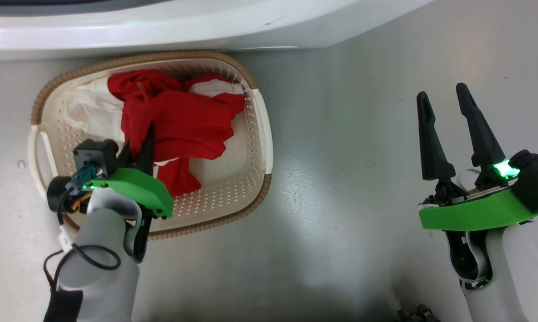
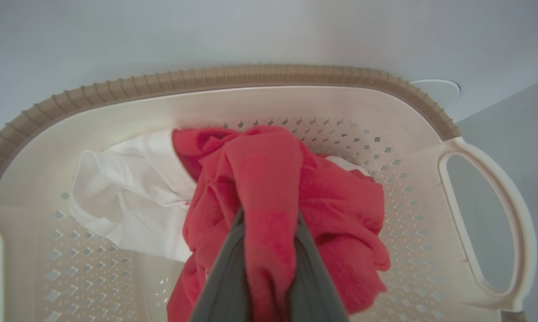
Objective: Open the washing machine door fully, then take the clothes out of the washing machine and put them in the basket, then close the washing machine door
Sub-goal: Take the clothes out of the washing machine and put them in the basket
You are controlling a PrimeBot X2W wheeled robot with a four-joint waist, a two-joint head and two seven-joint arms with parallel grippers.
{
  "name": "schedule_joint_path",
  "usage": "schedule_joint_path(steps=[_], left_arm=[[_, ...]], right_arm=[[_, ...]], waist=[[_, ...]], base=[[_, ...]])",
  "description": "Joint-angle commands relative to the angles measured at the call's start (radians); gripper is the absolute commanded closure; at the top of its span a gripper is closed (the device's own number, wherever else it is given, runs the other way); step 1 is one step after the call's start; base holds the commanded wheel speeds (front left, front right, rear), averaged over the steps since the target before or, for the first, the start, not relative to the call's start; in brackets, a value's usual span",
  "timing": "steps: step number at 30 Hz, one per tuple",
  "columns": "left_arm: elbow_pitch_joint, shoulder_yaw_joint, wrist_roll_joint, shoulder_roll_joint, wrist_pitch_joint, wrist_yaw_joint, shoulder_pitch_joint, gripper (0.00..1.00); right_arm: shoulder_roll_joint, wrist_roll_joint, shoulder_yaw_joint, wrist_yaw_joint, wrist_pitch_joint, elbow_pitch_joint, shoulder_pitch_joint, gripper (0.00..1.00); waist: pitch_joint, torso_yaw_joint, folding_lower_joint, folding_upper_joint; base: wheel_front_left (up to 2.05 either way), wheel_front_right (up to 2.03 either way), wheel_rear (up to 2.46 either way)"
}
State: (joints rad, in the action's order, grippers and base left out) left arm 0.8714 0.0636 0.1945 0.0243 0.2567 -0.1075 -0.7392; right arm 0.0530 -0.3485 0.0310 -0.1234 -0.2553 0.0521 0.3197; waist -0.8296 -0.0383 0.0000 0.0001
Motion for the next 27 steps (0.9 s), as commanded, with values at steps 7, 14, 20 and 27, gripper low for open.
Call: schedule_joint_path(steps=[7, 14, 20, 27], left_arm=[[0.013, -0.037, 0.005, 0.026, 0.005, -0.009, 0.011, 0.13], [0.002, -0.049, 0.010, 0.026, 0.005, -0.012, 0.035, 0.00], [-0.022, -0.065, 0.009, 0.026, 0.005, -0.013, 0.062, 0.00], [-0.077, -0.083, 0.008, 0.026, 0.005, -0.015, 0.101, 0.00]], right_arm=[[-0.003, 0.017, 0.014, -0.007, -0.006, -0.018, -0.014, 0.00], [-0.003, 0.018, 0.018, -0.007, -0.006, -0.009, -0.019, 0.00], [-0.003, 0.020, 0.017, -0.007, -0.006, 0.000, -0.025, 0.00], [-0.003, 0.023, 0.017, -0.007, -0.006, 0.013, -0.038, 0.00]], waist=[[0.011, 0.004, 0.0000, -0.0001], [0.052, 0.009, 0.0000, -0.0001], [0.102, 0.015, 0.0000, -0.0001], [0.170, 0.024, 0.0000, -0.0001]], base=[[0.00, 0.00, 0.00], [0.00, 0.00, 0.00], [0.00, 0.00, 0.00], [0.00, 0.00, 0.00]])
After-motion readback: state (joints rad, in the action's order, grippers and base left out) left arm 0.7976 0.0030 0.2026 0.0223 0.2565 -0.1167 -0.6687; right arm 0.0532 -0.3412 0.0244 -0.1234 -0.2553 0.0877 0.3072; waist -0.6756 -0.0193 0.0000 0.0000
